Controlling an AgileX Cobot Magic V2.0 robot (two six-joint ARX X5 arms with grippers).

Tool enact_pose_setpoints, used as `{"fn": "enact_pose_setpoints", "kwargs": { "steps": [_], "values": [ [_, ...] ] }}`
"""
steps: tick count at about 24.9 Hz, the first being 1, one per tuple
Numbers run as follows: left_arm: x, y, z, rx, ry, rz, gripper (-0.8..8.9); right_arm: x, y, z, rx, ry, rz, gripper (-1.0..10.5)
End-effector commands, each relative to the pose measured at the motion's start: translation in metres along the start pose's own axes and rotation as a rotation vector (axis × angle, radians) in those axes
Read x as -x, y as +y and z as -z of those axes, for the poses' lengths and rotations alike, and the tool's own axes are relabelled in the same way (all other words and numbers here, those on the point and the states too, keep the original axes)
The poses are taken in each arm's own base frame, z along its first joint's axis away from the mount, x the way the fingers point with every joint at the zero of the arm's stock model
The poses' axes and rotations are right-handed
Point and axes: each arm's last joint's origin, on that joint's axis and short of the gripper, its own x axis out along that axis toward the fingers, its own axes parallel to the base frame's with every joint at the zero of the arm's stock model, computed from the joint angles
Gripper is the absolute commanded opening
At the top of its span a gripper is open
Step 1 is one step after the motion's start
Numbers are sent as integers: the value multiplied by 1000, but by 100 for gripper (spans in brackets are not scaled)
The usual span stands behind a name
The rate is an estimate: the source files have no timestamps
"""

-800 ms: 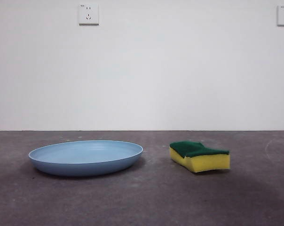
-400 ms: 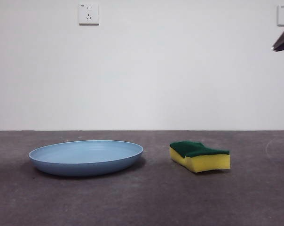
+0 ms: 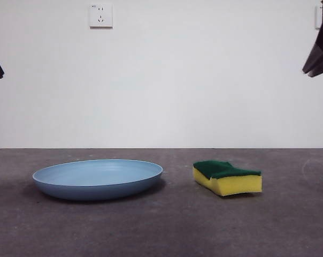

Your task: Pick up the plate,pick up the cloth,clean the plate with the cloth

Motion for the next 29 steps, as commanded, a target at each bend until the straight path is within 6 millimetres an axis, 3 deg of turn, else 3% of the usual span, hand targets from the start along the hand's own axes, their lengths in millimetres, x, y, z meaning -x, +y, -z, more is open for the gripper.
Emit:
{"fn": "enact_pose_setpoints", "kwargs": {
  "steps": [1,3,4,9,20,25,29],
  "values": [
    [-3,1,-1,-9,8,1,92,1,1,-2,23,-8,-1,313],
    [-4,2,-1,21,14,-1,341,1,1,-2,21,-8,1,386],
    [-5,2,-1,30,16,-2,351,1,1,-2,19,-8,1,386],
    [-29,9,-7,54,46,-7,344,1,1,-2,16,-8,-2,382],
    [-140,43,-39,129,298,-46,342,1,1,-2,0,-8,-2,379],
    [-173,53,-27,142,379,-85,341,1,1,-2,0,-8,-2,379],
    [-187,52,-17,134,425,-104,341,1,1,-2,0,-8,-2,379]
  ]
}}
